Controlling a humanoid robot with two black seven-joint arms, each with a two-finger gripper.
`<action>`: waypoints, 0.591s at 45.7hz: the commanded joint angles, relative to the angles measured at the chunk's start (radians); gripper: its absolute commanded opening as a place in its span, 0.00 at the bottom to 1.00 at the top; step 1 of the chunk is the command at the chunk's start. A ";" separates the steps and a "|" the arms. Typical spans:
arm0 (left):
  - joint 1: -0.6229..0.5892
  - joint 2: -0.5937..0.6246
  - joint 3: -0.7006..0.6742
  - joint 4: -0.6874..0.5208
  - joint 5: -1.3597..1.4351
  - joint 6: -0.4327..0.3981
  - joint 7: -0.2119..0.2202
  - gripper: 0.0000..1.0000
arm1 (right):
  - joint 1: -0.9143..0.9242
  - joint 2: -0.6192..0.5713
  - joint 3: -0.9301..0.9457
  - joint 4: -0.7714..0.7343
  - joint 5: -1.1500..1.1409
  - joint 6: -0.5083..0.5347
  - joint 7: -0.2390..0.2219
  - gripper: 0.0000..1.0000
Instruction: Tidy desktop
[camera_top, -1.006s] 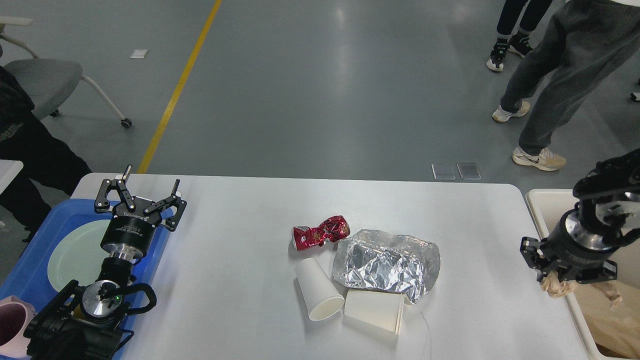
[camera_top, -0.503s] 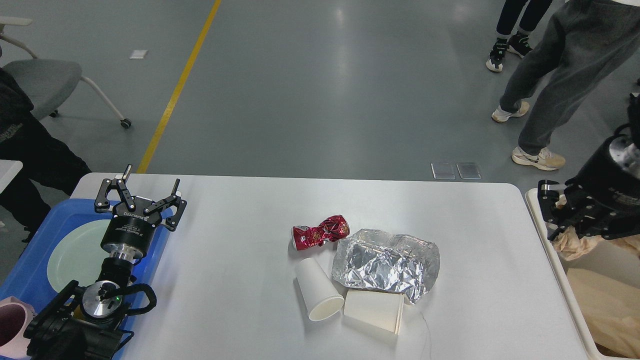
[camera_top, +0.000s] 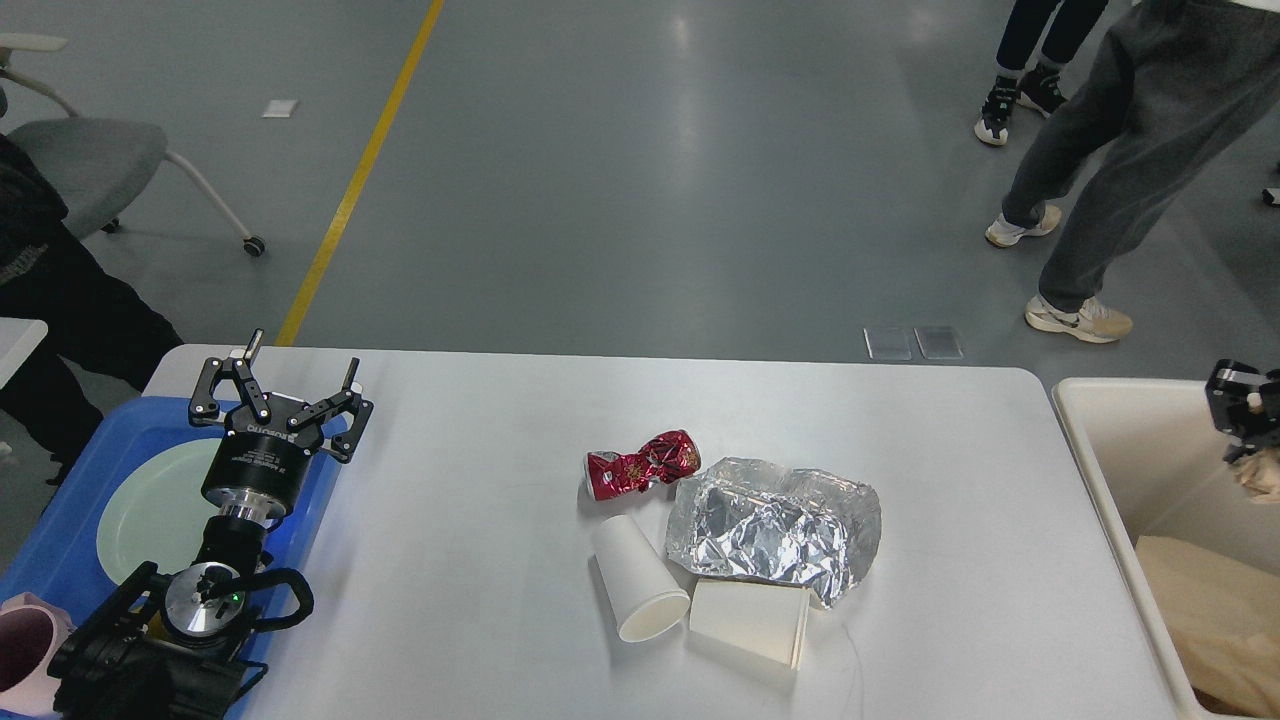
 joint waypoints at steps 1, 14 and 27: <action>0.000 0.000 0.001 -0.001 0.000 0.000 -0.001 0.96 | -0.287 -0.071 0.071 -0.227 -0.001 -0.059 -0.001 0.00; 0.000 0.000 0.001 0.001 0.000 0.000 -0.001 0.96 | -1.002 -0.091 0.479 -0.842 0.011 -0.079 -0.002 0.00; 0.000 0.000 0.001 0.001 0.000 0.000 -0.001 0.96 | -1.519 0.124 0.746 -1.407 0.011 -0.165 -0.001 0.00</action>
